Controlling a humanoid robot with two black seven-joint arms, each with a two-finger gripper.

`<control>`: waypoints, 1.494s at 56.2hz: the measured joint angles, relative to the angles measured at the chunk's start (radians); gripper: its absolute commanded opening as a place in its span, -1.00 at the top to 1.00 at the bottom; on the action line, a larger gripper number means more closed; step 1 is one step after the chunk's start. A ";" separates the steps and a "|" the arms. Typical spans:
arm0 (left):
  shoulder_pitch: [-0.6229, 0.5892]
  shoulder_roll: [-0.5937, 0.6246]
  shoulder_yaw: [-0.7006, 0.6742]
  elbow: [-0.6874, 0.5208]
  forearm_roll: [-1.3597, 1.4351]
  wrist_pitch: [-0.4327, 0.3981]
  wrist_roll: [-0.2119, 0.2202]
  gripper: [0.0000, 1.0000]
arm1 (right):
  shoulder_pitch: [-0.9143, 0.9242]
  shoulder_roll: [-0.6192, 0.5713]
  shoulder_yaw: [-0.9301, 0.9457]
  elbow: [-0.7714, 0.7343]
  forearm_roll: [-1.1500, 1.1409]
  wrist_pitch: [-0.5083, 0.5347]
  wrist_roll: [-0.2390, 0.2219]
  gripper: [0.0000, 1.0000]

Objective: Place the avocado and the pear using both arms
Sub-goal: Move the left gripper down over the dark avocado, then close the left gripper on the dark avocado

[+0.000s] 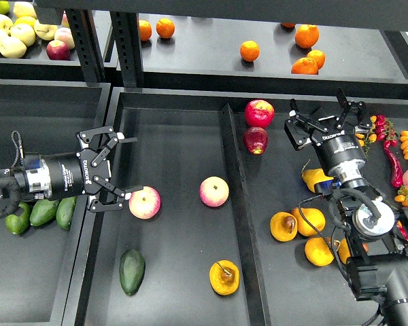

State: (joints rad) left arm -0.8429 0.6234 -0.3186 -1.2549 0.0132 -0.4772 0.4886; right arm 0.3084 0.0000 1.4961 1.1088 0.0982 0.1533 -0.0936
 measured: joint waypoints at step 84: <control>-0.190 -0.364 0.481 0.407 0.460 -0.011 0.000 -0.99 | 0.039 0.000 -0.003 -0.076 0.023 0.012 -0.002 -0.99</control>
State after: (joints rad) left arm -1.0329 0.2595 0.1625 -0.8479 0.4732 -0.4886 0.4887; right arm 0.3475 0.0000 1.4926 1.0325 0.1208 0.1657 -0.0951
